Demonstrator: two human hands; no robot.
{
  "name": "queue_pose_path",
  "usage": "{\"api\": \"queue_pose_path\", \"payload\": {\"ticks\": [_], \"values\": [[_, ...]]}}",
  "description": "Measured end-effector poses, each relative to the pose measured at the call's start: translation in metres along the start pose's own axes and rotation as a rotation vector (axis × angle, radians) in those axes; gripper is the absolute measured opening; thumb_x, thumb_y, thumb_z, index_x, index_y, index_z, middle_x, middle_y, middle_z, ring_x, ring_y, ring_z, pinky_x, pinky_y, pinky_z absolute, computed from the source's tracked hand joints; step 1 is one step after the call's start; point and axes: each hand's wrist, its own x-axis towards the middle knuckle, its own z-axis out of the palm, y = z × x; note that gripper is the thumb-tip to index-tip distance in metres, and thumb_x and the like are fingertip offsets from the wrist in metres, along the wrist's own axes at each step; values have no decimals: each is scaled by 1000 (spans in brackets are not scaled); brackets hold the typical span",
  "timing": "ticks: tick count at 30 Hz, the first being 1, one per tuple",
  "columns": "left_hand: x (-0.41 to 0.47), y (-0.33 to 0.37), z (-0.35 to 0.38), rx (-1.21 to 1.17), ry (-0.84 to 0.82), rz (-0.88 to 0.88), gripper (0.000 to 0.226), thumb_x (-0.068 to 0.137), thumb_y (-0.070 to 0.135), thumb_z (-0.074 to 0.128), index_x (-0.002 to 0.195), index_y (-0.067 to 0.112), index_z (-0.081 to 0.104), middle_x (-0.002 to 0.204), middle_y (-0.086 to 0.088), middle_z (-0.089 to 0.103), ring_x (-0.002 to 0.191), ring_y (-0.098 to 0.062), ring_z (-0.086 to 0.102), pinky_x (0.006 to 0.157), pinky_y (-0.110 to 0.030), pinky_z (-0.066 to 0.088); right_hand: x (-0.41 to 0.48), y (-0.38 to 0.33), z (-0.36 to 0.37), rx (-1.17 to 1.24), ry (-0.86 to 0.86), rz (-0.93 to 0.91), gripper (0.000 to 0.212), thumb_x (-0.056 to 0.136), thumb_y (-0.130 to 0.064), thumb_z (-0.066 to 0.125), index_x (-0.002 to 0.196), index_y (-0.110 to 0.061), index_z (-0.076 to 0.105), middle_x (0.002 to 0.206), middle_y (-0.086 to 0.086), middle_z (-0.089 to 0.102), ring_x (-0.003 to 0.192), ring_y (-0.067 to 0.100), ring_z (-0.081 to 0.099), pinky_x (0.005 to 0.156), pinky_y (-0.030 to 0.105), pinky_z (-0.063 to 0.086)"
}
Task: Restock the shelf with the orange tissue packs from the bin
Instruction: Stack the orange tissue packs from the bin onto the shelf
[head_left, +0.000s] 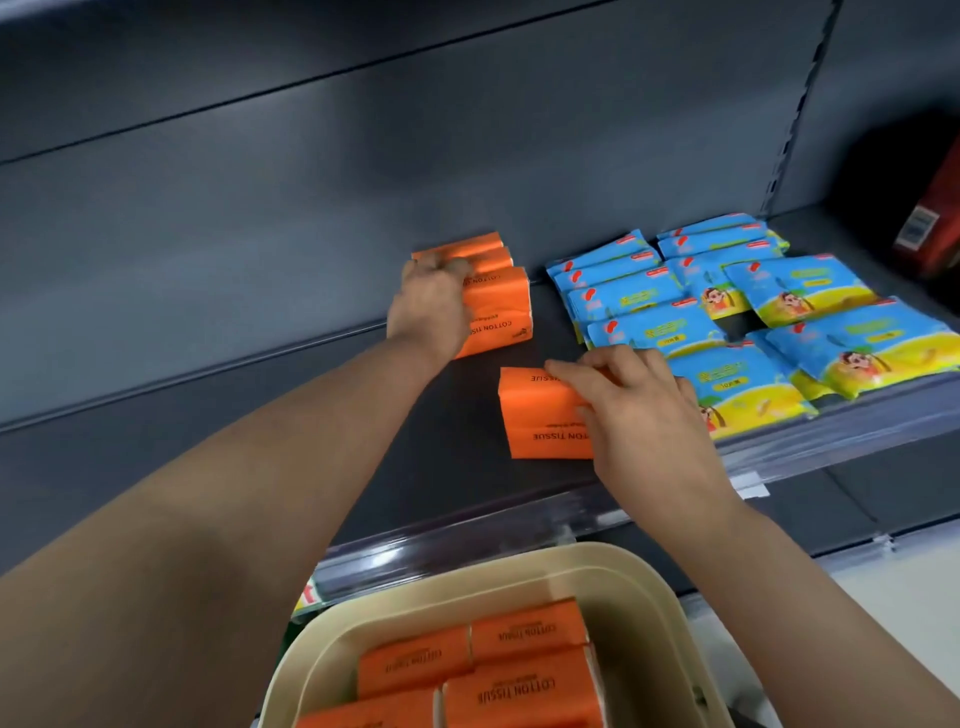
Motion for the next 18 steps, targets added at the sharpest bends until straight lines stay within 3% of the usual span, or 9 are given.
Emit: {"api": "queue_pose_path", "payload": {"ticks": [5,12,18], "values": [[13,8,10,0,46,-22,44,85,0,58,126,15,52,128,-10,42,122,-28,39,87,-43,50,5,9,4,-20,1,22,65,68,2,75,124,-29,61,112,1,59,100,27,53,74,42,47],[-8,-4,-1,-8,89,-21,46,86,9,60,129,9,44,130,-10,40,121,-28,36,87,-41,49,6,15,7,29,-51,12,58,71,0,74,123,-23,63,109,6,60,99,33,54,73,46,48],[-38,-28,-25,-42,31,4,49,88,9,59,134,12,42,136,-8,39,126,-26,34,93,-40,45,35,13,10,-34,-136,12,53,79,-2,65,125,-28,60,117,3,58,110,31,48,85,46,41]]}}
